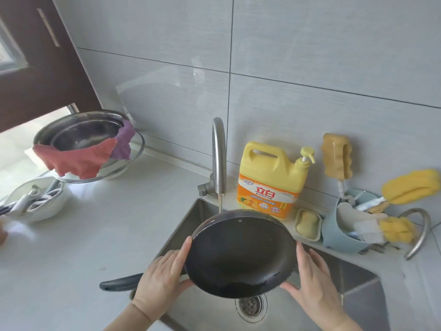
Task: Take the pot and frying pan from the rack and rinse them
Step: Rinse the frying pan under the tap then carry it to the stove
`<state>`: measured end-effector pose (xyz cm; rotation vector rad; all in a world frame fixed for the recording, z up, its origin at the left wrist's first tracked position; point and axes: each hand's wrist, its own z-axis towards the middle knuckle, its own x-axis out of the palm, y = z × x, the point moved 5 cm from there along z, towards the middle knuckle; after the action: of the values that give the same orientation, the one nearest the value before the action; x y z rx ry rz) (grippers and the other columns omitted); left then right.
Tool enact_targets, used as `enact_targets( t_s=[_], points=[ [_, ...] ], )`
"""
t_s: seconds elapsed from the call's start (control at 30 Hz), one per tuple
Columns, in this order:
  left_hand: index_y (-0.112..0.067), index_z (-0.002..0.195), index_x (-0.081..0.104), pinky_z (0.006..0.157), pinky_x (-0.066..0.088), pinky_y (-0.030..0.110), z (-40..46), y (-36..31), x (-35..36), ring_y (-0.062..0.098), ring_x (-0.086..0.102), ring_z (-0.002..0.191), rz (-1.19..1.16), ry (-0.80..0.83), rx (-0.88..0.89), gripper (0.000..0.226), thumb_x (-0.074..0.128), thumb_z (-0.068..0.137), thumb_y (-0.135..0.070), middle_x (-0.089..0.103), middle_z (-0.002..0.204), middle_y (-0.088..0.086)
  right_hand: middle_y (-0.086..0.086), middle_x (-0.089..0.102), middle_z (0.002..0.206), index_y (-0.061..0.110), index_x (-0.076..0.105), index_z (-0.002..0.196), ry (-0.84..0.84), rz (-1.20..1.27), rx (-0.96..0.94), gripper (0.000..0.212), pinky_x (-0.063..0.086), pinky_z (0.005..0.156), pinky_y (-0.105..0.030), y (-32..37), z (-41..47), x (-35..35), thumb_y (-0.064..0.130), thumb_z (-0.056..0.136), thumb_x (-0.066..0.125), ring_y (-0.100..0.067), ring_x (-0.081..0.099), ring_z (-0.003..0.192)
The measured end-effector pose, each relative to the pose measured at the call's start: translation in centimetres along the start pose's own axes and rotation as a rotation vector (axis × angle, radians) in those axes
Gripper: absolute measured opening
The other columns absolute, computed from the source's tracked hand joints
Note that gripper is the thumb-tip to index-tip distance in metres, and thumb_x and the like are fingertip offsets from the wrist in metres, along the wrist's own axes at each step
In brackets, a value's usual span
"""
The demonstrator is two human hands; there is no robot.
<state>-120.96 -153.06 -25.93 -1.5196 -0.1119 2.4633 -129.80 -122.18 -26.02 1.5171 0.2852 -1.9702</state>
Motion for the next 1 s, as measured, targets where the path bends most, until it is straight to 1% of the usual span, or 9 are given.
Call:
enact_targets(
  t_s=[0.07,0.13,0.17,0.3,0.63,0.77,0.83,0.93,1.0],
  points=[
    [-0.01,0.147,0.023,0.06,0.048,0.025,-0.4,1.7,-0.5,0.012,0.06,0.072,-0.01,0.001,-0.066,0.091,0.055,0.08,-0.062,0.067,0.079,-0.001,-0.017,0.069,0.115,0.009,0.01,0.153,-0.001,0.026,-0.072,0.155,0.051,0.092,-0.043,0.9,1.4,0.8,0.038,0.03,0.099,-0.022,0.044,0.109],
    [-0.01,0.147,0.023,0.053,0.052,0.029,-0.8,3.0,-1.2,0.016,0.064,0.065,0.001,-0.013,-0.103,0.091,0.056,0.079,-0.062,0.067,0.077,0.0,-0.016,0.067,0.12,0.008,0.002,0.154,-0.017,0.018,-0.108,0.155,0.029,0.11,-0.035,1.3,2.5,2.0,0.037,0.036,0.099,-0.021,0.044,0.114],
    [-0.01,0.146,0.024,0.051,0.051,0.029,-0.9,3.5,-1.5,0.018,0.065,0.062,0.01,-0.021,-0.113,0.092,0.056,0.078,-0.063,0.066,0.075,0.001,-0.016,0.066,0.122,0.008,0.001,0.154,-0.004,0.031,-0.122,0.155,0.025,0.111,-0.034,1.7,3.1,2.2,0.036,0.038,0.099,-0.021,0.044,0.115],
    [-0.009,0.144,0.026,0.046,0.05,0.029,-2.0,4.6,-2.4,0.021,0.062,0.053,0.086,-0.062,-0.112,0.093,0.054,0.076,-0.065,0.065,0.072,0.004,-0.016,0.065,0.123,0.008,0.016,0.15,0.009,0.06,-0.177,0.142,0.031,0.103,-0.039,3.2,5.0,3.0,0.035,0.038,0.099,-0.019,0.045,0.113],
    [-0.007,0.144,0.025,0.053,0.053,0.029,0.2,2.7,-0.9,0.016,0.063,0.065,0.145,-0.113,-0.005,0.093,0.055,0.077,-0.064,0.066,0.075,0.001,-0.015,0.066,0.123,-0.002,0.026,0.143,-0.01,0.041,-0.089,0.128,0.014,0.117,-0.029,0.0,4.0,2.9,0.035,0.044,0.098,-0.018,0.049,0.112],
    [-0.007,0.147,0.023,0.062,0.049,0.027,2.7,0.8,0.2,0.016,0.064,0.075,0.084,-0.103,0.035,0.088,0.051,0.085,-0.063,0.069,0.087,0.002,-0.017,0.069,0.11,-0.002,0.026,0.142,-0.046,0.041,0.029,0.128,0.025,0.109,-0.037,-3.3,2.6,2.0,0.035,0.042,0.098,-0.016,0.051,0.105],
    [-0.008,0.151,0.016,0.061,0.051,0.028,3.8,0.2,0.5,0.016,0.065,0.074,0.026,-0.1,0.039,0.084,0.043,0.093,-0.062,0.068,0.086,0.001,-0.017,0.07,0.107,0.001,0.023,0.143,-0.108,0.009,0.036,0.113,0.033,0.103,-0.043,-4.3,1.9,1.1,0.047,0.062,0.087,-0.017,0.051,0.102],
    [-0.01,0.155,0.003,0.058,0.054,0.03,4.8,0.0,0.6,0.017,0.065,0.074,-0.058,-0.068,0.006,0.091,0.046,0.092,-0.059,0.066,0.085,0.0,-0.017,0.069,0.107,-0.004,0.027,0.141,-0.117,-0.015,0.031,0.095,0.033,0.104,-0.043,-5.0,1.4,0.7,0.07,0.084,0.044,-0.018,0.053,0.102],
    [-0.011,0.156,0.003,0.058,0.054,0.029,4.9,0.3,0.3,0.016,0.065,0.073,-0.072,-0.045,-0.014,0.096,0.051,0.087,-0.058,0.066,0.085,-0.001,-0.017,0.07,0.104,-0.002,0.025,0.142,-0.135,-0.025,0.026,0.1,0.033,0.103,-0.043,-4.7,1.4,0.5,0.062,0.075,0.065,-0.02,0.057,0.098]
  ],
)
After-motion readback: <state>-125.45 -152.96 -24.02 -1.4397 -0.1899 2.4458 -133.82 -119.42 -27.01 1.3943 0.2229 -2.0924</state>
